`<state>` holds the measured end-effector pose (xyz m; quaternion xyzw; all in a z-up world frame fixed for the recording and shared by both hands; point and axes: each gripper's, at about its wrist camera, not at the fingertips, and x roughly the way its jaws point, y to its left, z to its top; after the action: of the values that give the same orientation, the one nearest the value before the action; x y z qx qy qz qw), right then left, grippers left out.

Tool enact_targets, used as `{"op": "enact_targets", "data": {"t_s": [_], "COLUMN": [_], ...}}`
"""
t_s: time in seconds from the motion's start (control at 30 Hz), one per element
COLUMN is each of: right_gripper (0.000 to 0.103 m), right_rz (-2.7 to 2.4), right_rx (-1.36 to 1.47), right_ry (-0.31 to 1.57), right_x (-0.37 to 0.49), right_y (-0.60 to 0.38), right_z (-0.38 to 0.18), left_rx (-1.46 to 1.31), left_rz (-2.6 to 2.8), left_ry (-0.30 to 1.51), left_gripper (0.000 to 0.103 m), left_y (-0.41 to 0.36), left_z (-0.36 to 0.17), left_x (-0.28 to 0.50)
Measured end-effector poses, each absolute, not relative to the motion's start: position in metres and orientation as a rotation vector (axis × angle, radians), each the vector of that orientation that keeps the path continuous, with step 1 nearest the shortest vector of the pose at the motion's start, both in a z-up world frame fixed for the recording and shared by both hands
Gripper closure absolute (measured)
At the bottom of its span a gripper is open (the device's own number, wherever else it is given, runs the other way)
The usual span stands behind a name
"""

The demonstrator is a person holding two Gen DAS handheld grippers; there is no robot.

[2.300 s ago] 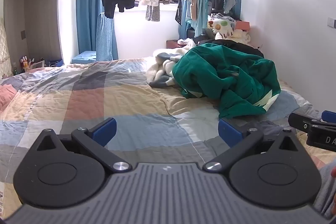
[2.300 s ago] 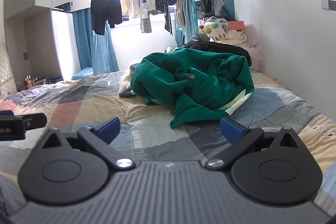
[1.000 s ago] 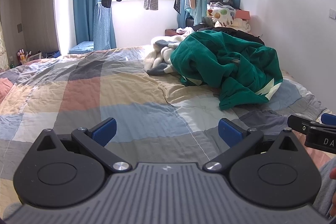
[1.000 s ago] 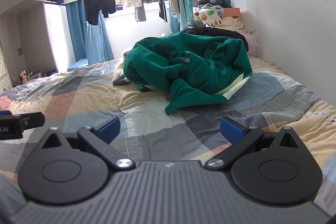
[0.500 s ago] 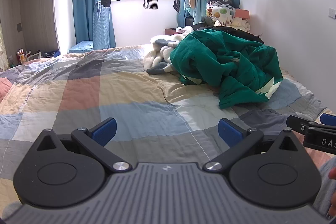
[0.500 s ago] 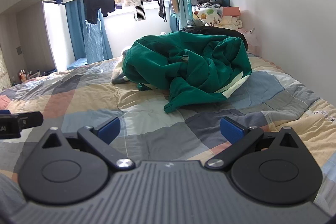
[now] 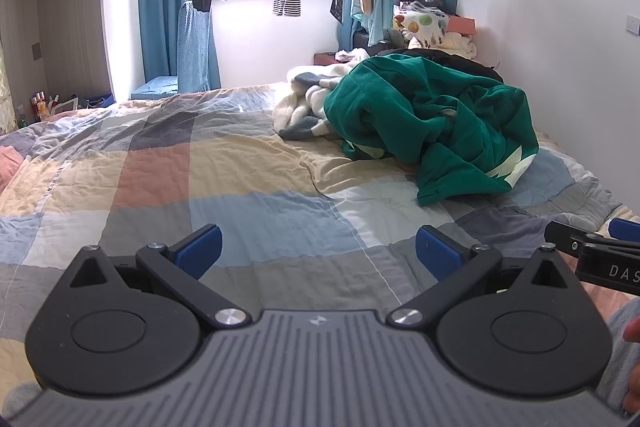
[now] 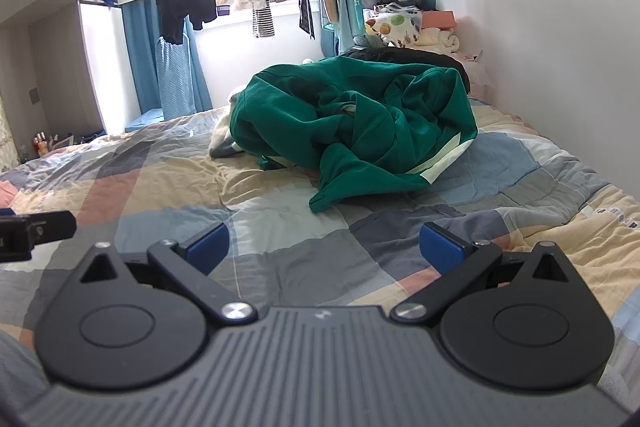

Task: Fold large clothes

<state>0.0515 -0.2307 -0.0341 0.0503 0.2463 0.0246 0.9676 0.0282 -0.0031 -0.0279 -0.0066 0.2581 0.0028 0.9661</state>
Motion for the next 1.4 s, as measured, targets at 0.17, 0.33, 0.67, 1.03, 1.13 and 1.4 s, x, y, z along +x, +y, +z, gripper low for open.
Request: {"op": "enact_targets", "data": {"t_s": [0.17,0.33,0.67,1.03,1.13,1.4], "right_gripper": [0.000,0.000,0.000,0.000,0.000,0.000], "right_rz": [0.049,0.046,0.035,-0.012,-0.003,-0.005], "right_rx": [0.103,0.108,0.133,0.194,0.210,0.281], "right_ry": [0.499,0.502,0.516,0.527,0.547,0.565], "right_x": [0.051,0.051,0.053,0.078,0.102,0.178], "right_y": [-0.232,-0.234,-0.234,-0.247,-0.253,-0.266], "right_z": [-0.037,-0.040,-0.043,-0.031,-0.025,-0.012], "left_rx": [-0.014,-0.019,-0.028,-0.042,-0.030,-0.093], "left_rz": [0.005,0.003,-0.020,-0.062,-0.070,-0.100], "left_ry": [0.522,0.525,0.519,0.570,0.571,0.620], "left_gripper": [0.000,0.000,0.000,0.000,0.000,0.000], "left_y": [-0.003,-0.006,-0.020,-0.021,-0.025,-0.036], "left_z": [-0.027,-0.029,-0.034,-0.014,-0.003,0.008], "left_x": [0.028,0.030,0.035,0.076,0.098,0.175]}}
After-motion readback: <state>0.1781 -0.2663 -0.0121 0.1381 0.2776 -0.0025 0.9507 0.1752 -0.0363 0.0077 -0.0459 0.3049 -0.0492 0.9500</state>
